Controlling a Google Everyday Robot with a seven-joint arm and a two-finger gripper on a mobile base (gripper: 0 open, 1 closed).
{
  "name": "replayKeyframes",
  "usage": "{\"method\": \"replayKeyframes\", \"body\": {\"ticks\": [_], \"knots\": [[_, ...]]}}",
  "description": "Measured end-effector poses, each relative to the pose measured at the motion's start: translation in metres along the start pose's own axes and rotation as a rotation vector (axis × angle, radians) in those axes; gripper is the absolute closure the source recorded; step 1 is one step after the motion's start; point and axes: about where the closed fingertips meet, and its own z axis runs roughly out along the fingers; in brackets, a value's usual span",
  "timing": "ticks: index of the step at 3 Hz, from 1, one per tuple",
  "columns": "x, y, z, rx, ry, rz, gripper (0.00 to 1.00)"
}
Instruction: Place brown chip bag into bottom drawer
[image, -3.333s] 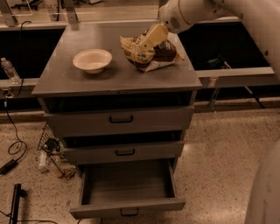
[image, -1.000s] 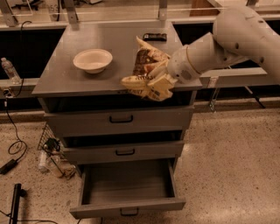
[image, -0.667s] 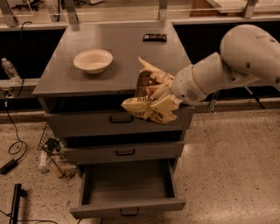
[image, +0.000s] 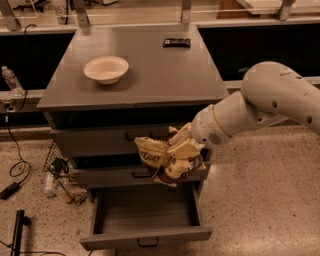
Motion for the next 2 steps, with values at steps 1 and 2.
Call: {"method": "replayKeyframes", "body": {"ticks": [1,2], "knots": [[0.003,0.0,0.004,-0.003,-0.004,0.006,1.0],[0.034,0.003,0.05,-0.03,-0.044,0.073,1.0]]}}
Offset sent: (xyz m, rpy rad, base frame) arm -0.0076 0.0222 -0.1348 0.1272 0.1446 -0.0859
